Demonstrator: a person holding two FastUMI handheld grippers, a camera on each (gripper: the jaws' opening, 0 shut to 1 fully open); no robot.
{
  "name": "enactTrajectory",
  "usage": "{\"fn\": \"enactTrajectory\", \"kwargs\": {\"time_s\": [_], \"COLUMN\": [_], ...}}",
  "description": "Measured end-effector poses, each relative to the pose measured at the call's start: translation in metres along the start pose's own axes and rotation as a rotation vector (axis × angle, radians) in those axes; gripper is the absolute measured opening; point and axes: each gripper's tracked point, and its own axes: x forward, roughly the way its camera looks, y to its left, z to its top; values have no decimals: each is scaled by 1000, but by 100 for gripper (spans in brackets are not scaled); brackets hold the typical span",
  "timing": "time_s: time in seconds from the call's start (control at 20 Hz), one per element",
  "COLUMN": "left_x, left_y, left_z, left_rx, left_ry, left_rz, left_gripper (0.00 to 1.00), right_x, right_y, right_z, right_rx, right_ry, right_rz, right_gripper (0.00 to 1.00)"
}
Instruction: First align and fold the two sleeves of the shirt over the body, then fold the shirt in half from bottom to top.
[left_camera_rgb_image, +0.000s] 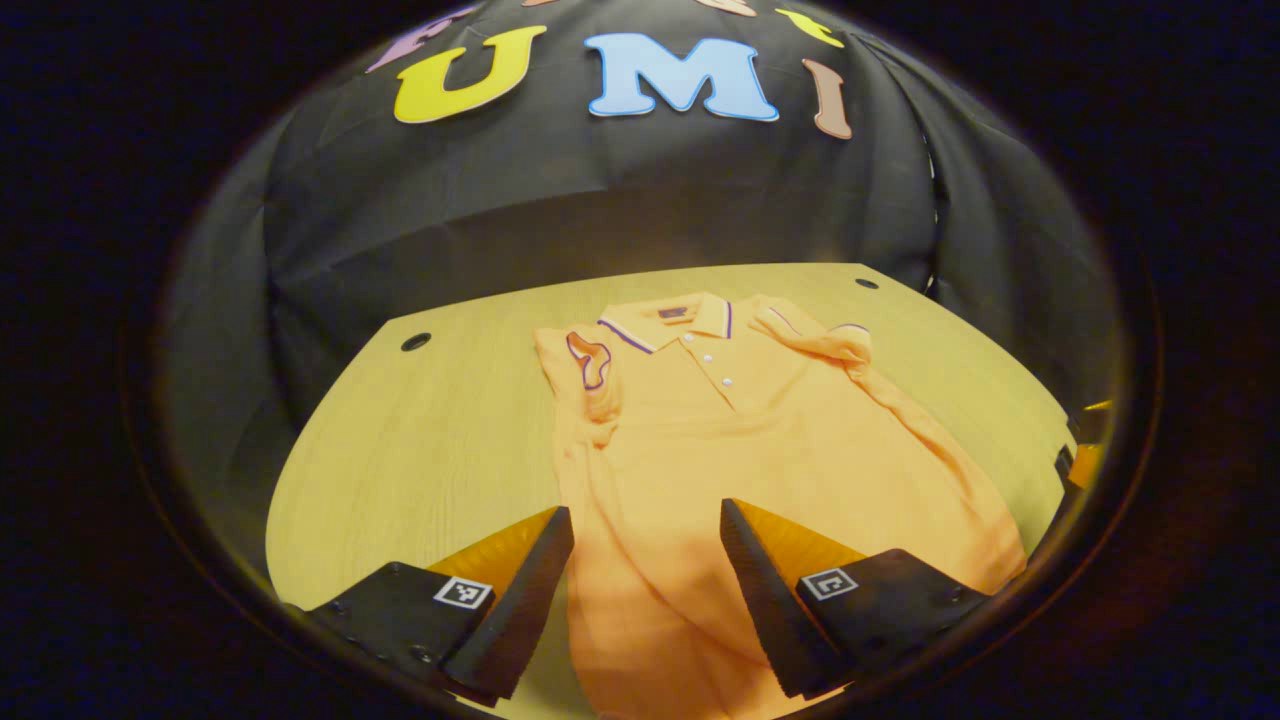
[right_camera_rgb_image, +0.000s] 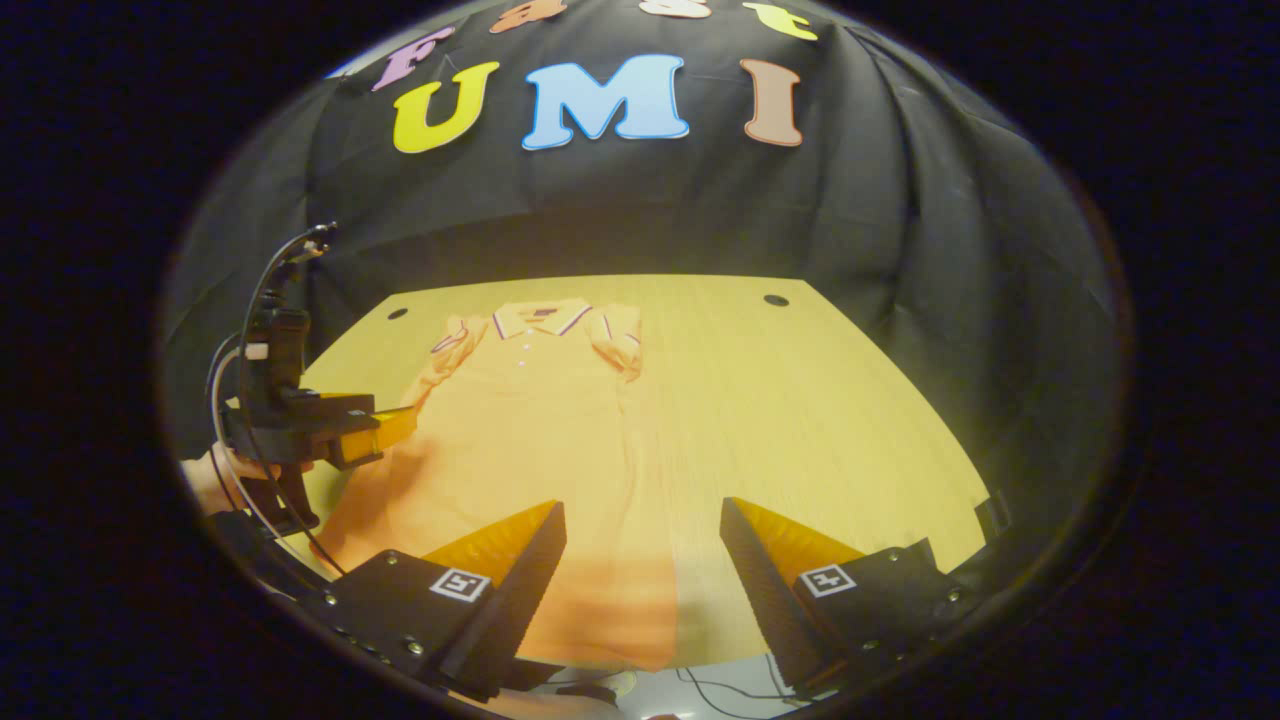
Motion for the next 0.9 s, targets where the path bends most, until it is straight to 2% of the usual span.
{"fn": "enactTrajectory", "kwargs": {"time_s": [0.05,0.35,0.5,0.55,0.6,0.65,0.75,0.9], "left_x": [-12,-75,-98,-105,-113,-120,-129,-141], "left_y": [-3,-8,-9,-9,-8,-7,-8,-10], "left_z": [-10,-64,-88,-92,-98,-103,-112,-131], "left_rx": [-11,-54,-88,-96,-100,-102,-112,-128], "left_ry": [8,56,80,84,86,90,96,113], "left_rz": [-1,21,34,38,43,47,45,38], "left_gripper": [100,100,100,96,100,97,100,100], "right_x": [2,2,3,3,4,5,6,10], "right_y": [0,-5,-6,-5,-5,-5,-5,-3], "right_z": [-8,-53,-72,-77,-82,-86,-96,-110], "right_rx": [-5,-50,-44,-44,-49,-58,-70,-51], "right_ry": [19,96,129,141,150,159,181,214], "right_rz": [9,36,42,47,52,51,51,58], "right_gripper": [96,97,96,96,97,97,97,96]}}
